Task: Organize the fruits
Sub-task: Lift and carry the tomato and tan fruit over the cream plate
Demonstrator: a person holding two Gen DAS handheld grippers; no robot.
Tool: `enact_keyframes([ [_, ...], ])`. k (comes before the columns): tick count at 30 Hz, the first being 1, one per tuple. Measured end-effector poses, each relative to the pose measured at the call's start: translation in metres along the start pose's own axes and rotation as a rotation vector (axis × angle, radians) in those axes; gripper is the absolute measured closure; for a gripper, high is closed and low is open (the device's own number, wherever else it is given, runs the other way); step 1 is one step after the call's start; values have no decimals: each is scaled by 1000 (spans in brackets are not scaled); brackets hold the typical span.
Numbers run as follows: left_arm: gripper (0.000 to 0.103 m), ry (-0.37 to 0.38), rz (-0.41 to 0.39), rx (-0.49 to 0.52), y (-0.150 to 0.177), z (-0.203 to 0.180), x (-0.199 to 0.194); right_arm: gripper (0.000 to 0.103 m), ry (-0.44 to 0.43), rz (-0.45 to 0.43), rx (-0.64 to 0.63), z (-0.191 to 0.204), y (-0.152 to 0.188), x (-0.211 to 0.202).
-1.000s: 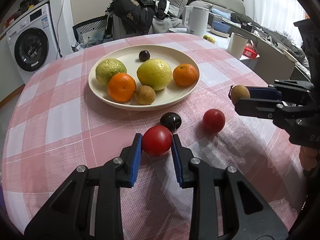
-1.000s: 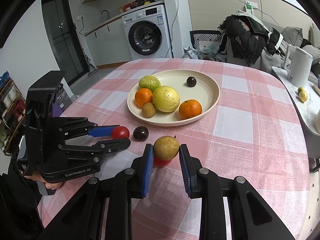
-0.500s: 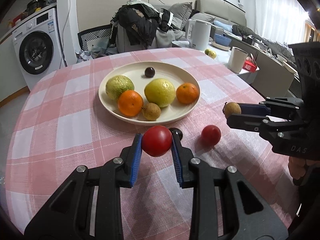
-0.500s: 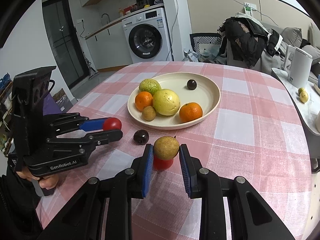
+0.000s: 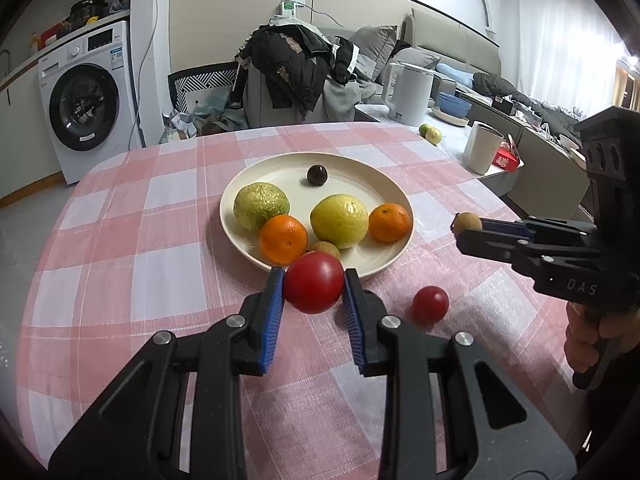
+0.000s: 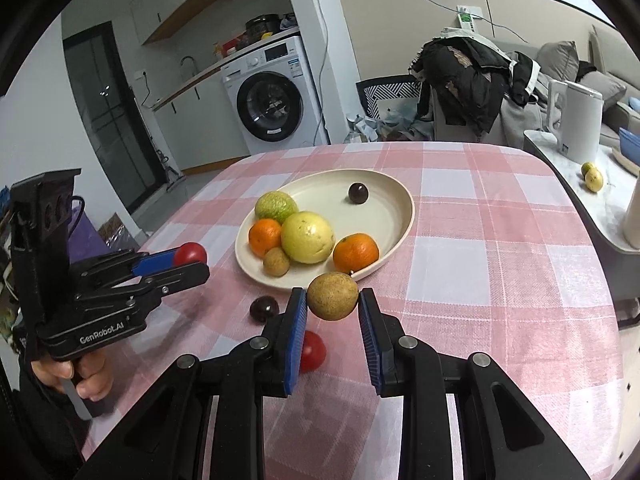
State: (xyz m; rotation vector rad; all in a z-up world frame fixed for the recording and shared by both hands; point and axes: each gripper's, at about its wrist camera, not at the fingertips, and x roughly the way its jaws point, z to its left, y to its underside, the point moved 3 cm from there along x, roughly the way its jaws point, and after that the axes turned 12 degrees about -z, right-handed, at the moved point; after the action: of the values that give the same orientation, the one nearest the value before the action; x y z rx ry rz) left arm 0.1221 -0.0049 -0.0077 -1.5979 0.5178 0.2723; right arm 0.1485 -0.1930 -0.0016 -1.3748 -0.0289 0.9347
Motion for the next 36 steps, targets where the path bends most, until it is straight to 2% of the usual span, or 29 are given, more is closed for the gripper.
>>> enact_keyframes([
  [26,77,-7,81,23,-2,13,58,75,-63,75,-41,20,-9,52],
  [36,77,2,105,39,-2,17,80,75,-63,103,-38,20,-10,69],
])
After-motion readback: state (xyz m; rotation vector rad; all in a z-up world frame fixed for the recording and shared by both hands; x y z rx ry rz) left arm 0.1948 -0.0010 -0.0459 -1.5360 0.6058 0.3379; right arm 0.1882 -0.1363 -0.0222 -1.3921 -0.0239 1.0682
